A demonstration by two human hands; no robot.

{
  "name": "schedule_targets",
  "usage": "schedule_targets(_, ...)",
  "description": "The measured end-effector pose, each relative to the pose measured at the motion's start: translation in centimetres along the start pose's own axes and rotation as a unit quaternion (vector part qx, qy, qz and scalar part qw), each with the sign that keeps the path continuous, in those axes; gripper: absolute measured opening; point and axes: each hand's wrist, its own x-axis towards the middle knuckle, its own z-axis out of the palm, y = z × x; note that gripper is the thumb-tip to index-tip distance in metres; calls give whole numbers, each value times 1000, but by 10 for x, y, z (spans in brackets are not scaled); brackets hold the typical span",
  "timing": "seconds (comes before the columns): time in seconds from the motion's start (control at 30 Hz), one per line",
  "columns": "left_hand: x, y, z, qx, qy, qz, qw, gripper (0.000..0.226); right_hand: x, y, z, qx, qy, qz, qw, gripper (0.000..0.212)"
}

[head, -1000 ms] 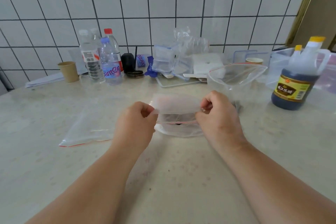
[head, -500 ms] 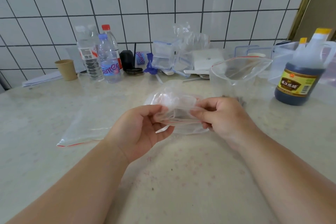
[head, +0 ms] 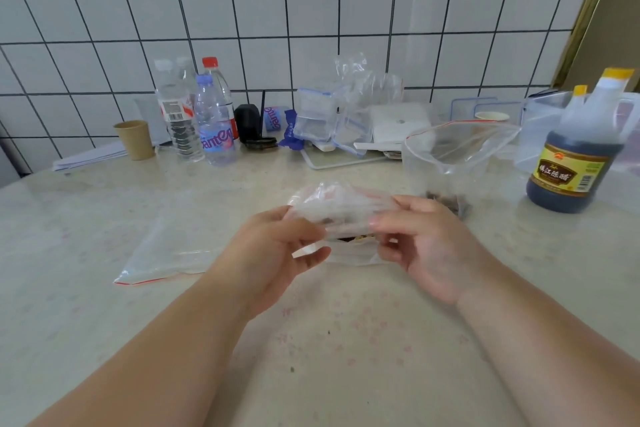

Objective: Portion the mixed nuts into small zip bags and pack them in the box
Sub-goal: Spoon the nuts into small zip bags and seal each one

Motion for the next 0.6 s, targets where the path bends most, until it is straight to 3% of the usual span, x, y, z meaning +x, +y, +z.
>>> schedule_targets(0.07,2,-8,5,85,75,39,993,24,-1,5,5,-126,89,-27,988,22)
schedule_targets(0.17,3,-14,11,198,186,67,960,18,-5,9,10,-327,164,-56,929,32)
schedule_targets(0.23,5,-14,10,272,243,88,927,16,-6,9,10,-370,204,-100,901,26)
schedule_targets(0.33,3,-10,7,332,275,118,895,14,-7,7,10,-362,244,-156,886,15)
schedule_targets(0.47,3,-8,6,206,235,120,942,12,-4,3,5,-305,270,-146,901,22)
schedule_targets(0.6,2,-4,10,3,79,64,995,8,1,3,-4,-315,279,-129,898,22)
